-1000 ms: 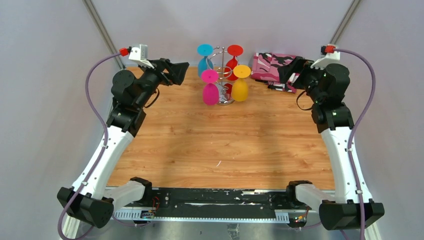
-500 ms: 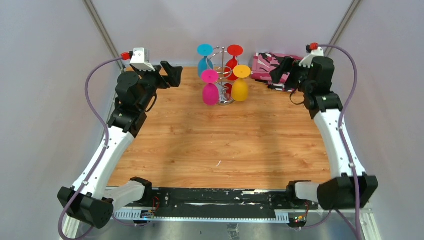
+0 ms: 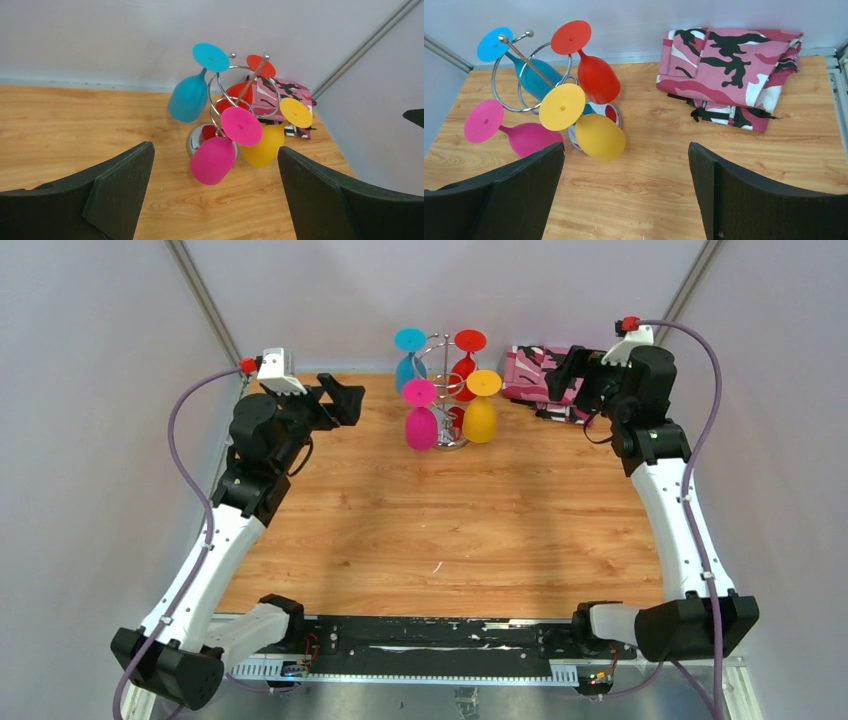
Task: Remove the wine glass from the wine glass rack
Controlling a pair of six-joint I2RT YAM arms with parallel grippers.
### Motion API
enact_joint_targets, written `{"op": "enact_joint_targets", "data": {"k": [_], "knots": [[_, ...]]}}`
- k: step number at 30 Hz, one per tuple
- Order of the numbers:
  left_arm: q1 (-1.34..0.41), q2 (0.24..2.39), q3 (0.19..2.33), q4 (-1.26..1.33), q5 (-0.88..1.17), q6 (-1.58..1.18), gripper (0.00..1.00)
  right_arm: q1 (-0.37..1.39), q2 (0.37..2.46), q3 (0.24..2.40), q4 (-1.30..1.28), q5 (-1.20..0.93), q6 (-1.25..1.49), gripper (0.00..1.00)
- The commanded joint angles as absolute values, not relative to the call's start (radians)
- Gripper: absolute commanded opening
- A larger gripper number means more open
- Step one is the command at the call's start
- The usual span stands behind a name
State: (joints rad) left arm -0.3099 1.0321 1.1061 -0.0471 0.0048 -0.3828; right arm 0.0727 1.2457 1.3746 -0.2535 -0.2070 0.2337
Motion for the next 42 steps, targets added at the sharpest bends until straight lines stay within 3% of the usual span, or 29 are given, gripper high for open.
{"op": "enact_joint_targets", "data": {"k": [1,5,10,18,22,29,42], "knots": [[-0.310,1.030,1.087,-0.093,0.003,-0.473,1.00,0.081,1.265,1.364,-0.347,-0.165,0.212,1.00],[-0.310,1.133,1.137,-0.131,0.085,-0.504,1.00,0.081,1.251,1.263,-0.280,-0.156,0.269,1.00],[-0.298,1.268,1.195,-0.154,0.036,-0.526,1.00,0.081,1.274,1.213,-0.240,-0.158,0.315,0.99],[-0.157,1.415,1.100,0.353,0.450,-0.801,1.00,0.077,1.356,1.230,-0.169,-0.217,0.338,0.98],[-0.131,1.454,1.042,0.515,0.562,-0.883,1.00,0.075,1.397,1.229,-0.092,-0.301,0.373,0.97],[-0.130,1.395,0.985,0.520,0.567,-0.863,1.00,0.052,1.472,1.208,0.108,-0.507,0.521,0.93],[-0.132,1.184,0.854,0.453,0.459,-0.748,1.00,0.037,1.611,1.219,0.345,-0.696,0.741,0.82]]}}
